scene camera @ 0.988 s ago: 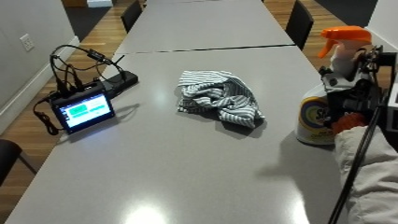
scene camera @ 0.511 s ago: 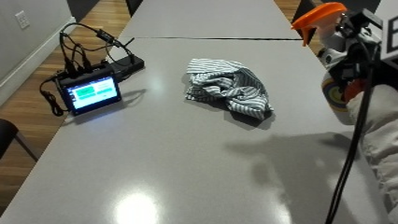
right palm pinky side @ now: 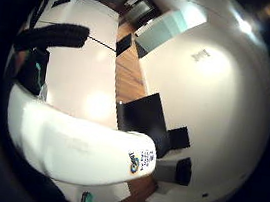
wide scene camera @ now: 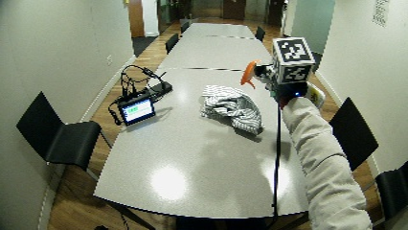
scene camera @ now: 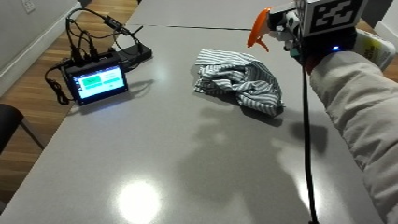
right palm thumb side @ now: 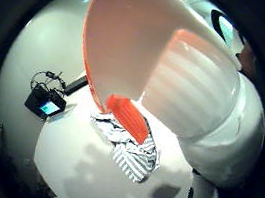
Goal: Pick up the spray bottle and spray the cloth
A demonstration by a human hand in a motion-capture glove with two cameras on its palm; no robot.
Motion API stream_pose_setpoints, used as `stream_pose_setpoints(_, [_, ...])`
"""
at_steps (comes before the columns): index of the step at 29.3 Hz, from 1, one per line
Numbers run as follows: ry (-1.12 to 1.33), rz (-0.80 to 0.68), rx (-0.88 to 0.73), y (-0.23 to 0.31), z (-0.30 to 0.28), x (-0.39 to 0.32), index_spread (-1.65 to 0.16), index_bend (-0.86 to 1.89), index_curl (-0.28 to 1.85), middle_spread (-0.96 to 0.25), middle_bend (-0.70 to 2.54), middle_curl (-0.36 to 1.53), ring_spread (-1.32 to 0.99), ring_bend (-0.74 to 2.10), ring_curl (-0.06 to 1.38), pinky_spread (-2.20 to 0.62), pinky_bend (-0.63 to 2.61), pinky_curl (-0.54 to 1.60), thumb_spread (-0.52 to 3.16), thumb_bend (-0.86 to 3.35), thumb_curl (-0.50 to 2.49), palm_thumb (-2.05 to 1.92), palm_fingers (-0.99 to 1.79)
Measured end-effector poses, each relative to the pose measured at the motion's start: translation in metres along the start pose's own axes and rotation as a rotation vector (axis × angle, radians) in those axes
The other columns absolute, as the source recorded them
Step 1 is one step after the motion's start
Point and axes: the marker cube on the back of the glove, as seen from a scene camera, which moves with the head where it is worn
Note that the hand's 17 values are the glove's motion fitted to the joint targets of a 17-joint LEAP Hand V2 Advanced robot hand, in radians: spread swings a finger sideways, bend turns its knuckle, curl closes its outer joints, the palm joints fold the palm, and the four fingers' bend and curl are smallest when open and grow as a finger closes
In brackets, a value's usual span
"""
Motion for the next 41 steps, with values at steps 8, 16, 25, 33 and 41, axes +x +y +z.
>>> stream_pose_setpoints(8, [0.091,-0.024,-0.020,-0.006,0.002,-0.015,-0.26,0.17,0.50,-0.16,0.39,0.54,-0.19,0.49,0.49,-0.23,0.45,0.49,0.41,-0.03,0.66,1.16,1.15])
stream_pose_setpoints(16, [-0.184,0.025,-0.003,0.001,-0.006,-0.018,-0.26,0.17,0.51,-0.16,0.38,0.55,-0.20,0.49,0.50,-0.23,0.45,0.50,0.39,-0.03,0.67,1.15,1.14])
stream_pose_setpoints(25, [-1.278,0.086,-0.065,0.022,-0.068,-0.118,-0.26,0.12,0.49,-0.15,0.34,0.56,-0.19,0.47,0.51,-0.23,0.45,0.50,0.44,-0.03,0.68,1.16,1.06])
stream_pose_setpoints(33, [-1.522,0.096,-0.239,0.041,-0.051,-0.204,-0.25,0.12,0.47,-0.14,0.33,0.56,-0.17,0.49,0.53,-0.20,0.39,0.50,0.72,-0.01,0.64,1.12,0.94])
stream_pose_setpoints(41, [-1.552,0.044,-0.241,0.070,-0.044,-0.242,-0.25,0.12,0.44,-0.13,0.32,0.56,-0.16,0.47,0.52,-0.19,0.35,0.49,0.89,-0.01,0.60,1.11,0.91])
